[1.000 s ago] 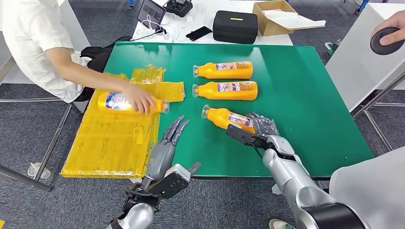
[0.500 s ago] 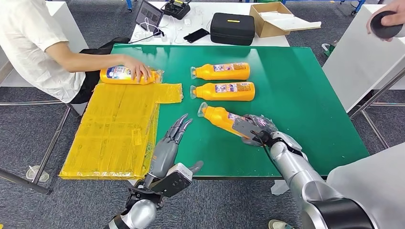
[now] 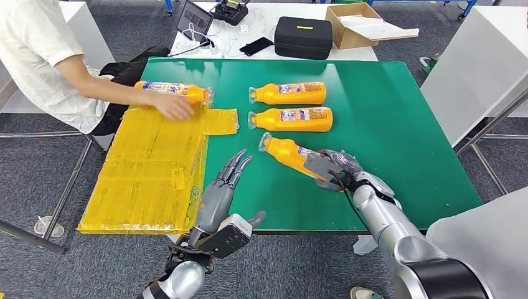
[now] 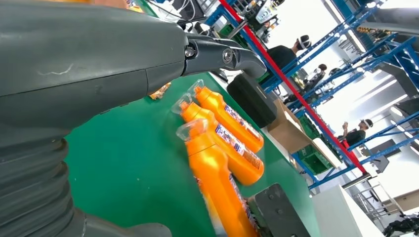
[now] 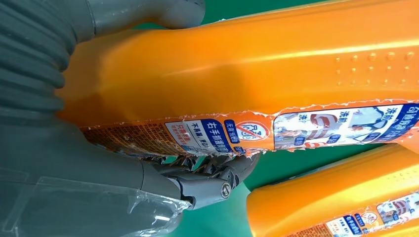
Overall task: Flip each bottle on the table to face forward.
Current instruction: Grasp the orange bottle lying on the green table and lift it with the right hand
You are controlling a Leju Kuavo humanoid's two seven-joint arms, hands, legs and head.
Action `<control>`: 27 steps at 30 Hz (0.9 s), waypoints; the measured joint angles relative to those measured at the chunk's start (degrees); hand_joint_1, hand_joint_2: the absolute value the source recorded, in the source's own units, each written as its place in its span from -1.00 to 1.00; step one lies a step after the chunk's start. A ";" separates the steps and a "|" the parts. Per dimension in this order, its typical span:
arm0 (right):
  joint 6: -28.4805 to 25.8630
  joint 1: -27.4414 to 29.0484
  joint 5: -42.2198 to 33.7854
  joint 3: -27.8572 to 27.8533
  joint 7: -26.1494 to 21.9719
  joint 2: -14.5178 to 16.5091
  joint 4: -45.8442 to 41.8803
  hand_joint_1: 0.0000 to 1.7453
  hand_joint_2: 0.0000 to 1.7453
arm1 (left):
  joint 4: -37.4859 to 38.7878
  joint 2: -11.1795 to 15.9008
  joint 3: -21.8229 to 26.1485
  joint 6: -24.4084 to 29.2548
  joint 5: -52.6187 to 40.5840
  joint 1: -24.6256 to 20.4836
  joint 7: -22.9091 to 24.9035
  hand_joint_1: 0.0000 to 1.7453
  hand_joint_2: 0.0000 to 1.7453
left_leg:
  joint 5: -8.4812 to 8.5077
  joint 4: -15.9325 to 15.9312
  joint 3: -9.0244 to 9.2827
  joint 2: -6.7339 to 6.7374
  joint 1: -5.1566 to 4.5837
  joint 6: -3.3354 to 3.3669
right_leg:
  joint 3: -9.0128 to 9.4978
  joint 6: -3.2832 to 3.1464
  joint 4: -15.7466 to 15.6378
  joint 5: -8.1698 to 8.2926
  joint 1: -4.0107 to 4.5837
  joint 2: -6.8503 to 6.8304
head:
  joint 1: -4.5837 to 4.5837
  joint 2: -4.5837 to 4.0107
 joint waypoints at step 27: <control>-10.51 24.21 -30.80 3.87 -16.60 6.03 -39.94 1.00 1.00 | -7.56 -2.52 9.69 -6.78 46.09 8.91 0.18 -1.00 1.00 | 0.04 0.00 -1.19 -0.13 -0.02 0.03 | -0.99 0.02 0.05 -0.06 -0.05 -0.09 | -0.02 -0.01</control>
